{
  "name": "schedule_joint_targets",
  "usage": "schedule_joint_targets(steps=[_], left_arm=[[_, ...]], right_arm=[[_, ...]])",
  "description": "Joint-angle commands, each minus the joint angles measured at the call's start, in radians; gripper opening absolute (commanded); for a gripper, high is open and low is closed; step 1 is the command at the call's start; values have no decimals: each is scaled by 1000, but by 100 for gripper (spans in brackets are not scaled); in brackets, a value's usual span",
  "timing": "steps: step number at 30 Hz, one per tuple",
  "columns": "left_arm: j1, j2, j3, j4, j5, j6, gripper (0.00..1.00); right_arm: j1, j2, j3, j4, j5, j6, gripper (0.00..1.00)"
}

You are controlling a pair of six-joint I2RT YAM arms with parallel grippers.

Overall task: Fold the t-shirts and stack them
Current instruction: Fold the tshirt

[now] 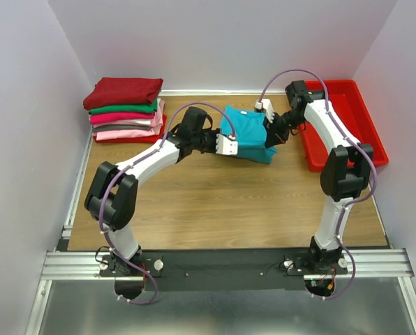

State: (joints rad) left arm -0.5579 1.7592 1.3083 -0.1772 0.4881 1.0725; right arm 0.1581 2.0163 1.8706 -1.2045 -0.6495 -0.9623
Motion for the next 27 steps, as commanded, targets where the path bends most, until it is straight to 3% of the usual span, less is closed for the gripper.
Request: schedule_joint_targets(steps=[1, 5, 14, 20, 23, 27], left_arm=[[-23, -105, -101, 4, 63, -14, 0], [-80, -206, -228, 2, 55, -57, 0], [-356, -417, -487, 33, 4, -272, 0], [-536, -535, -590, 65, 0, -445, 0], [-548, -584, -593, 87, -28, -454, 0], [-498, -589, -571, 122, -141, -329, 0]], right_arm=[[-2, -88, -120, -17, -64, -27, 0], [0, -200, -318, -26, -98, -88, 0], [21, -543, -741, -68, -104, -174, 0], [29, -753, -849, -133, -70, -213, 0], [28, -784, -840, -130, -58, -202, 0], [29, -705, -720, -26, 5, -93, 0]])
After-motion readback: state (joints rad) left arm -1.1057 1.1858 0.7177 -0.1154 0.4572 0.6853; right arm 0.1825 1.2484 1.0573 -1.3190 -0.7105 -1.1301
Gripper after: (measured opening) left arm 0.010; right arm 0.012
